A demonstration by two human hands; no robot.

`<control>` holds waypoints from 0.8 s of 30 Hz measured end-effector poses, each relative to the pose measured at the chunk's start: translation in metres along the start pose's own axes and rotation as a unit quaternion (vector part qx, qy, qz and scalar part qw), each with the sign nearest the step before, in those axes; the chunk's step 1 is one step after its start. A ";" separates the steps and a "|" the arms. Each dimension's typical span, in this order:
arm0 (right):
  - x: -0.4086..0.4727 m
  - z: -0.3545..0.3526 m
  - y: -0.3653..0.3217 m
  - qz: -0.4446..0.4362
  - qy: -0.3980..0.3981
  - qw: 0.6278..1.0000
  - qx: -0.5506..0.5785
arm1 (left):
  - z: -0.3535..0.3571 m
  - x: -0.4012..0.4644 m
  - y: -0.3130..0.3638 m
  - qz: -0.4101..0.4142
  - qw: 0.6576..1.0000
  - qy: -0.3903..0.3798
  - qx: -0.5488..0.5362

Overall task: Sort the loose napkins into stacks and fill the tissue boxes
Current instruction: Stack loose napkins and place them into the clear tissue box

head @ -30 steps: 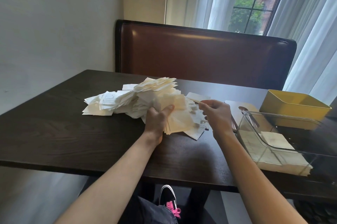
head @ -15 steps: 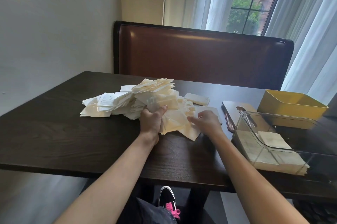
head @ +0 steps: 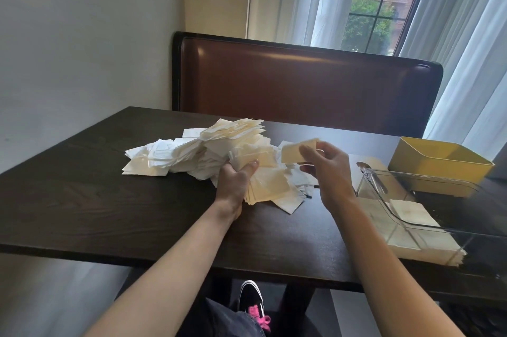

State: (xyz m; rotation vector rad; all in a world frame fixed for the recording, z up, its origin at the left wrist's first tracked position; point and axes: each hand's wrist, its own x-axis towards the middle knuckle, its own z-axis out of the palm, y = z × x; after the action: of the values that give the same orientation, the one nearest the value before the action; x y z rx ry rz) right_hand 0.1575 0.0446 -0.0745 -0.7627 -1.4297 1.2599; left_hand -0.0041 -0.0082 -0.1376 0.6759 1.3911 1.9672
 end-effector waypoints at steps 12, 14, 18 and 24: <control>-0.013 0.011 0.014 0.115 -0.110 0.981 -0.113 | 0.002 -0.009 0.009 -0.007 0.998 -0.044 -0.050; -0.014 0.010 0.013 0.111 -0.128 0.976 -0.137 | 0.002 -0.009 0.008 0.008 0.999 -0.042 -0.013; -0.015 0.009 0.014 0.108 -0.157 0.963 -0.191 | 0.002 -0.010 0.006 0.024 0.998 -0.055 0.012; -0.015 0.007 0.022 0.064 -0.135 0.972 -0.183 | 0.005 -0.016 0.013 0.048 0.996 -0.058 -0.041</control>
State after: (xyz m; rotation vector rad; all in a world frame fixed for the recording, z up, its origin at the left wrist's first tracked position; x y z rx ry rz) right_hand 0.1507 0.0342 -0.0989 -0.9695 -1.8937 1.2467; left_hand 0.0073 -0.0202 -0.1249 0.8189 1.2236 2.0138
